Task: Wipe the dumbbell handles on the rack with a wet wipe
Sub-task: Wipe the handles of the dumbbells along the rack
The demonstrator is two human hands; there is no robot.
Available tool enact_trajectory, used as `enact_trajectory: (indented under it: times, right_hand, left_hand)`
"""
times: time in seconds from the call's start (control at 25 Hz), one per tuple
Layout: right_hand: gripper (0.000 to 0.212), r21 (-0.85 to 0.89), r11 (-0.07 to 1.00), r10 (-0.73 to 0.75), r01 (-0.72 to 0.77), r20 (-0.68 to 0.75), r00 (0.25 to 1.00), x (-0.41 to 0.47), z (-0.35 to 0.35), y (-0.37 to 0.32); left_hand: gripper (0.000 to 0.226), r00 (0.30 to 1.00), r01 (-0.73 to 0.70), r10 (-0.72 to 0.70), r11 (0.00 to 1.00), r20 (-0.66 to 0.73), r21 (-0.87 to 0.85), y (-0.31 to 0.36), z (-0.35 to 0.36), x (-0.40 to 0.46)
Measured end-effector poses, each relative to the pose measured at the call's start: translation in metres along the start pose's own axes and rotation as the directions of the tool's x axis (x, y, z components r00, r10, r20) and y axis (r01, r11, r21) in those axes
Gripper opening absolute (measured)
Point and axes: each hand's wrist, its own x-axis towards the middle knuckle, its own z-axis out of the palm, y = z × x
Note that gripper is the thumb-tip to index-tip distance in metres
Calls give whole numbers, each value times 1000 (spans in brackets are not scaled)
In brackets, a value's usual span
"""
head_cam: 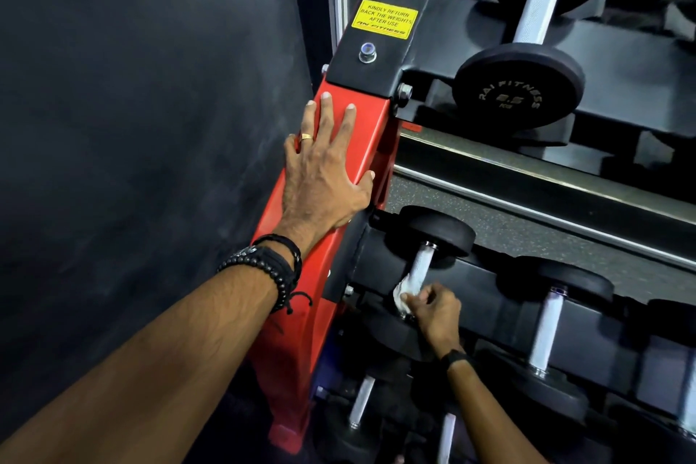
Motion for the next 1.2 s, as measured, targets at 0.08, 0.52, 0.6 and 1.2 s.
enact_trajectory:
  times: [0.08, 0.52, 0.6, 1.2]
  right_hand:
    - [31, 54, 998, -35, 45, -171, 985, 20, 3, -12]
    - [25, 70, 975, 216, -212, -55, 975, -10, 0, 5]
    - [20, 161, 958, 259, -236, -141, 956, 21, 0, -15]
    - [23, 354, 828, 475, -434, -36, 879, 89, 6, -6]
  left_hand:
    - [95, 1000, 2, -2, 1000, 9, -1, 0, 0, 0]
    - [96, 1000, -2, 2, 1000, 2, -6, -1, 0, 0]
    - [95, 1000, 0, 0, 1000, 9, -3, -1, 0, 0]
    - [96, 1000, -4, 4, 1000, 10, 4, 0, -2, 0]
